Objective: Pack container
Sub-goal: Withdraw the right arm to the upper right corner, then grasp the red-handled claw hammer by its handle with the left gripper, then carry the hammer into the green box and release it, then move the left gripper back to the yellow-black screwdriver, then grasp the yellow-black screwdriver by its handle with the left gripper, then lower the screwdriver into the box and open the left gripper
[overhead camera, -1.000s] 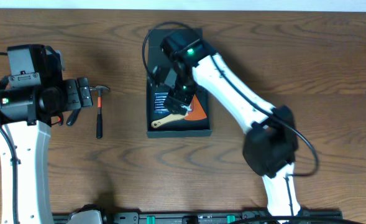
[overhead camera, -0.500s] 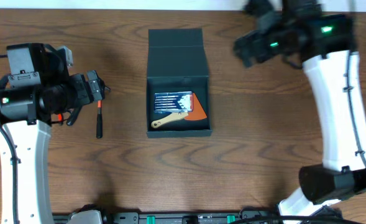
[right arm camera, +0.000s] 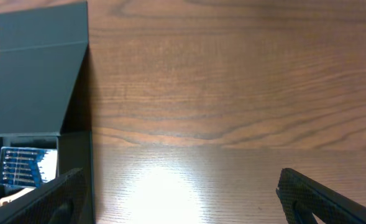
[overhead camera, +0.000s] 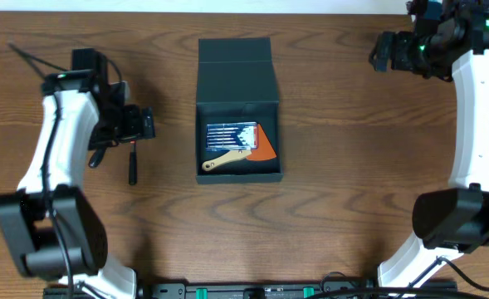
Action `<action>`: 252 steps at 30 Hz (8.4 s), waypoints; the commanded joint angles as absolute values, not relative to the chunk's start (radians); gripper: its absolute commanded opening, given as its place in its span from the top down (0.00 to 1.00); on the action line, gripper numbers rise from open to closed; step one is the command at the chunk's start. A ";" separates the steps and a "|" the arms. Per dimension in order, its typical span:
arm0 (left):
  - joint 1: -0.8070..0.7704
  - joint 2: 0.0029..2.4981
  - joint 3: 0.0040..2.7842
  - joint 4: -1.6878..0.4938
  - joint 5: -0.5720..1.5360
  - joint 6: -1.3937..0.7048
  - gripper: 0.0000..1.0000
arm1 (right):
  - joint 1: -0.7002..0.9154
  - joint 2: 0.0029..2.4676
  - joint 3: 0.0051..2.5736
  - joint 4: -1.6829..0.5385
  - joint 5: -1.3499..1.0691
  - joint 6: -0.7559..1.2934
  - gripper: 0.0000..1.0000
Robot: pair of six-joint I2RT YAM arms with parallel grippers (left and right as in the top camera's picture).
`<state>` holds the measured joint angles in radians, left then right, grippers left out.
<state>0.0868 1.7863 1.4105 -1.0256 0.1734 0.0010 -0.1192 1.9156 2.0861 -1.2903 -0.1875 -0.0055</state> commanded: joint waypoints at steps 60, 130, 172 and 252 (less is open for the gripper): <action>0.079 2.061 1.423 -0.823 0.025 0.232 0.94 | -0.117 1.954 2.078 -1.407 -0.153 0.022 0.01; -0.628 1.943 1.467 -0.810 0.001 0.222 0.94 | -0.117 1.954 2.078 -1.434 -0.154 0.022 0.01; 0.159 1.742 1.635 -1.251 -0.048 0.344 0.32 | -0.117 1.966 2.078 -1.406 -0.154 0.022 0.01; -0.276 1.774 1.863 -1.225 0.067 0.752 0.94 | -0.117 1.966 2.078 -1.395 -0.154 0.022 0.01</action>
<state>-0.2085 1.7550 1.8660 -1.2236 0.0570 0.6395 -0.1192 1.9572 2.0838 -1.3949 -0.1566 0.0082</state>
